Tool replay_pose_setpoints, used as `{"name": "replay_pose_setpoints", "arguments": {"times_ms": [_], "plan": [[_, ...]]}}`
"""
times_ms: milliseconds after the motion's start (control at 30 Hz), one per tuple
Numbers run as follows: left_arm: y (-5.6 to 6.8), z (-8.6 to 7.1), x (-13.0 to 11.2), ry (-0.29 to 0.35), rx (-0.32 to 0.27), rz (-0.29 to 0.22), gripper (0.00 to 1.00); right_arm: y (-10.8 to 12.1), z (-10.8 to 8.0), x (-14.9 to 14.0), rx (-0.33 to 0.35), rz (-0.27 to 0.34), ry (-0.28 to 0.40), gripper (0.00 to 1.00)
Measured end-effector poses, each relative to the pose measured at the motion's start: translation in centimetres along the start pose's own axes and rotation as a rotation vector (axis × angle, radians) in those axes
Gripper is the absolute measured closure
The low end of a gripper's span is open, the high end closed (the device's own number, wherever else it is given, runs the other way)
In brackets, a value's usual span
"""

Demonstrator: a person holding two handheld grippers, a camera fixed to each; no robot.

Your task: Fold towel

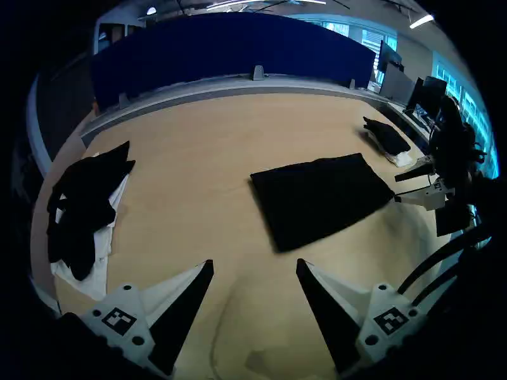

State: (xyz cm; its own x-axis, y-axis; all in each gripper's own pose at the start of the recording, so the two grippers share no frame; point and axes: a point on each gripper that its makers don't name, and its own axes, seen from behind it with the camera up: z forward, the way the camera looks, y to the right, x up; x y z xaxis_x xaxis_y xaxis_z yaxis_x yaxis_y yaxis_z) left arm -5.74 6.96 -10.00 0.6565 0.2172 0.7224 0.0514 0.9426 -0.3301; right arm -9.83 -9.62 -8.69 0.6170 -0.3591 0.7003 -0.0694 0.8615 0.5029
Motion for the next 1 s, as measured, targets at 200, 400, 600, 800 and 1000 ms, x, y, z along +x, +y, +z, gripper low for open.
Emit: {"name": "replay_pose_setpoints", "arguments": {"times_ms": [200,400,600,800,1000], "plan": [[0.4,-0.6,-1.0,-0.005,-0.002,-0.023,0.03,0.1,0.2,-1.0,0.0,-0.013,-0.024,0.06],[0.4,-1.1,-1.4,-0.005,0.0,-0.033,0.03,0.0,0.6,-1.6,0.012,-0.036,-0.037,0.24],[0.4,-1.6,-1.5,-0.004,0.001,-0.04,0.03,-0.6,0.9,-1.9,0.039,-0.062,-0.051,0.36],[0.4,-1.9,-1.7,-0.003,-0.002,-0.042,0.03,-0.7,1.2,-2.2,0.044,-0.068,-0.065,0.6],[0.2,-2.0,-1.9,-0.005,-0.001,-0.045,0.03,-0.4,1.2,-2.1,0.035,-0.066,-0.066,0.77]]}}
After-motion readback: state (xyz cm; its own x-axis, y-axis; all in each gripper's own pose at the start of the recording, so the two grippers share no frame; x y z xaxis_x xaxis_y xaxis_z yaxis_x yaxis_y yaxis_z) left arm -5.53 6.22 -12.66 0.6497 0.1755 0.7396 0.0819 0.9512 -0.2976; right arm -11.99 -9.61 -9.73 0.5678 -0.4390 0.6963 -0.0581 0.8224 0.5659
